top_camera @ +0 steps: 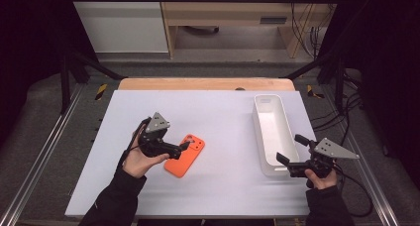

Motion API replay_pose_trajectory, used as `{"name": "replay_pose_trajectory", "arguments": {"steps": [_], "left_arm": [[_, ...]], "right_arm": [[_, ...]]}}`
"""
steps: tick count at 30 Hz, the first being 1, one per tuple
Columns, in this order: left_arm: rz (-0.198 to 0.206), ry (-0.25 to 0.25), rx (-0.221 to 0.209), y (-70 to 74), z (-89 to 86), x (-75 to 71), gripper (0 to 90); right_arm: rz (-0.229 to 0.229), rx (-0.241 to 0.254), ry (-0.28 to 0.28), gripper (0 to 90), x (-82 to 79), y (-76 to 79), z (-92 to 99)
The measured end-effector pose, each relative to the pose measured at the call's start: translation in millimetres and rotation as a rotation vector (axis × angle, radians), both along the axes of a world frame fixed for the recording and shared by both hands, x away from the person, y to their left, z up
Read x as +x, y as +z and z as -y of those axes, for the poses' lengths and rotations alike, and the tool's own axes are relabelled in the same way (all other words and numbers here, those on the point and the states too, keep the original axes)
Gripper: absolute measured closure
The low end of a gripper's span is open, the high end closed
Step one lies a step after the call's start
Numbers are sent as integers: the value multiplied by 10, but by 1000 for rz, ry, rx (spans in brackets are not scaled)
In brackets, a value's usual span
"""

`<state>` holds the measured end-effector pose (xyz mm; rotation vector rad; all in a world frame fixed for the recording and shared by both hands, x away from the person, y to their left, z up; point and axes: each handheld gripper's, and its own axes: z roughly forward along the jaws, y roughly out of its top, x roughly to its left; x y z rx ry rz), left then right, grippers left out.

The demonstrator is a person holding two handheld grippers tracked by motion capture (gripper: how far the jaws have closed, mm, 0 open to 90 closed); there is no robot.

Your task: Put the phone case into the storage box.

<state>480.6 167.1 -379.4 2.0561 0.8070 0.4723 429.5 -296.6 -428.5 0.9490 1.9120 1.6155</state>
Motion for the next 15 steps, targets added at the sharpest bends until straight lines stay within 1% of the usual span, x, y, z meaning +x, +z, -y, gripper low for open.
{"name": "replay_pose_trajectory", "arguments": {"steps": [2, 3, 6, 8, 11, 14, 15], "left_arm": [[-1, 4, 2, -13, 10, 5, 6], [-10, 8, 6, -42, 24, 20, 5], [-16, 14, 9, -74, 34, 38, 3], [-31, 24, 10, -128, 47, 69, 1], [-53, 26, 11, -190, 63, 100, 0], [-62, 29, 10, -232, 78, 117, 0], [-73, 31, 14, -274, 97, 131, 0]], "right_arm": [[-1, 0, 0, 5, 0, 0, 0], [0, -1, 0, 5, 0, 0, -1], [-1, -1, -1, 5, 0, 0, 0], [0, -1, 0, 5, 1, 0, -1], [-3, 0, 0, 5, 1, 0, -2], [1, 2, -1, 5, 1, 0, -1], [1, 1, -1, 5, 1, 0, -1]]}}
